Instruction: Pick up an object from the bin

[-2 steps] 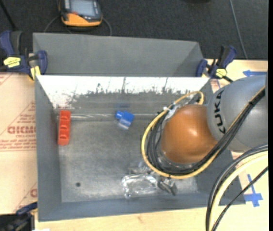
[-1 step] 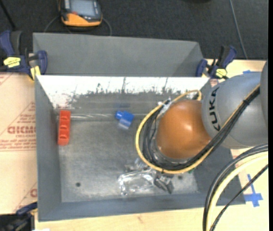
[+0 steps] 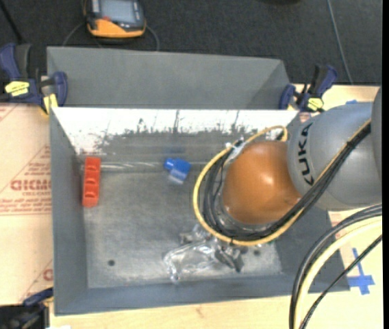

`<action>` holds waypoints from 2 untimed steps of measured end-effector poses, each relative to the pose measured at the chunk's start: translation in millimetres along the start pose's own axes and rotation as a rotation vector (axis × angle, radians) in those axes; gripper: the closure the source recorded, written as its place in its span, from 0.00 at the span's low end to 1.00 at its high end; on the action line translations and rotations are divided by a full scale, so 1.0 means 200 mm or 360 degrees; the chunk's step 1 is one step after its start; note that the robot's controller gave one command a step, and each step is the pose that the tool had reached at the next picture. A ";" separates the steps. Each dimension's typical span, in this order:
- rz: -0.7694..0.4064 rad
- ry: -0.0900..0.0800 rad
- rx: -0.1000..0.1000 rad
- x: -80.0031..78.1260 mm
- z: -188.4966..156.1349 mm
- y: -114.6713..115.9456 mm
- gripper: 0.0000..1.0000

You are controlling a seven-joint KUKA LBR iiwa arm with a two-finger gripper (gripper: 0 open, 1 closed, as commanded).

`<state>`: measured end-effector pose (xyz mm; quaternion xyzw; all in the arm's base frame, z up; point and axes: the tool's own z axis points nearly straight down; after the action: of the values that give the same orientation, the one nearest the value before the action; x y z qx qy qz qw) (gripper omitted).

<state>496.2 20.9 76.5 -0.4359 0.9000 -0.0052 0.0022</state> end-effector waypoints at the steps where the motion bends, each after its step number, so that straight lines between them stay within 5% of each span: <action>1: -0.0108 -0.0014 -0.0001 0.00 -1.30 -0.11 1.00; 2: -0.0023 0.0000 -0.0025 -0.07 -0.33 -0.11 1.00</action>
Offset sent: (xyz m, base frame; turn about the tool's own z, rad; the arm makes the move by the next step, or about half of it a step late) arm 0.0127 -0.0110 0.2562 -0.0718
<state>521.0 19.5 142.3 -0.4424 0.8968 0.0020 -0.0013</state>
